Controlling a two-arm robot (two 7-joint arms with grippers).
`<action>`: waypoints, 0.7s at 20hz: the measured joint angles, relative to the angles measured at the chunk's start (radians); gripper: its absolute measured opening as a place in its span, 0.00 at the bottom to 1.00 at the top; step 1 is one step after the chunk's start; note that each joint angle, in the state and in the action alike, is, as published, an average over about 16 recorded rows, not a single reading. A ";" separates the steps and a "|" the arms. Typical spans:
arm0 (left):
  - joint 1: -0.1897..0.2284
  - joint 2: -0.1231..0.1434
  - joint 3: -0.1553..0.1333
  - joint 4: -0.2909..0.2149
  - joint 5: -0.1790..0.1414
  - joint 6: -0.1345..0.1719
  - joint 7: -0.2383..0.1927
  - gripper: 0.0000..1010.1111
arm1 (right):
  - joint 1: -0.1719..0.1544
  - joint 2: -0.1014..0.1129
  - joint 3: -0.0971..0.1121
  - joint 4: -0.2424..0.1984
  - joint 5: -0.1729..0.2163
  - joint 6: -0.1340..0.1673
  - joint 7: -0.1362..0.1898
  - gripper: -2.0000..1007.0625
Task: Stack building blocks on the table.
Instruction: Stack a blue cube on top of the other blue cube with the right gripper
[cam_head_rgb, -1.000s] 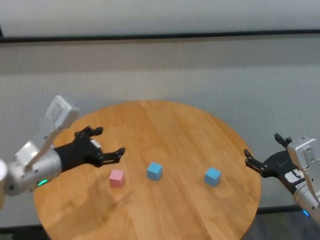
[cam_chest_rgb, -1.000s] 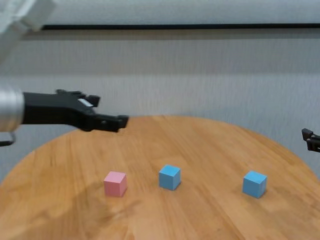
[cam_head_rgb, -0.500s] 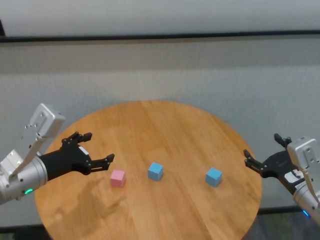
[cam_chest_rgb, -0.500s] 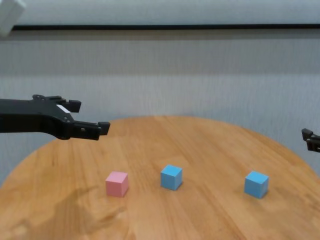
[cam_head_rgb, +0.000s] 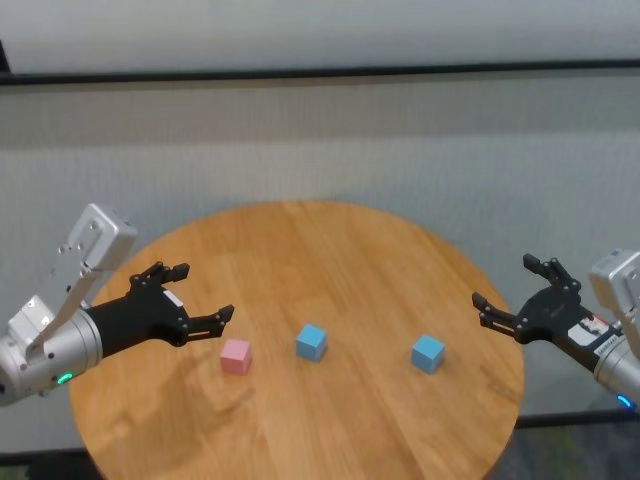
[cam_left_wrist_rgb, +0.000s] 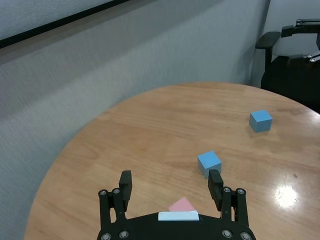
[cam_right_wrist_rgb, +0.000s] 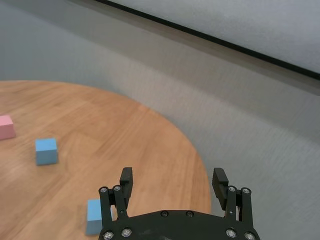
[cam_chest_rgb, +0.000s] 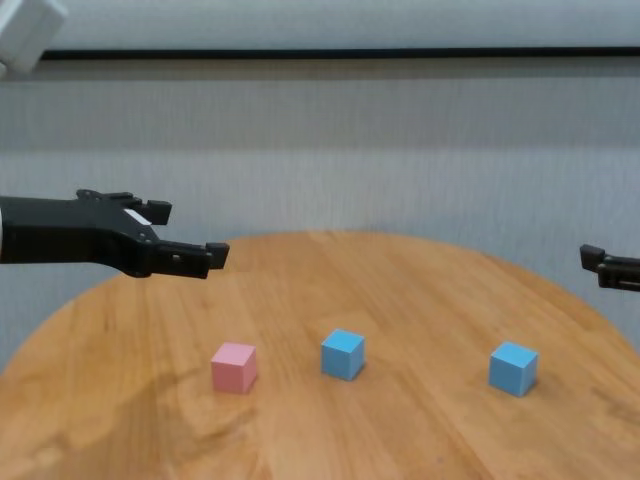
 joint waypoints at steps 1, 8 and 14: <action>-0.001 -0.001 0.001 0.001 0.000 0.000 0.000 0.99 | 0.010 -0.001 0.002 0.014 0.014 -0.004 0.030 0.99; -0.008 -0.007 0.004 0.008 0.002 0.003 -0.001 0.99 | 0.066 -0.020 0.016 0.106 0.108 -0.003 0.202 0.99; -0.010 -0.009 0.005 0.010 0.003 0.004 -0.001 0.99 | 0.071 -0.034 0.022 0.122 0.154 0.031 0.275 0.99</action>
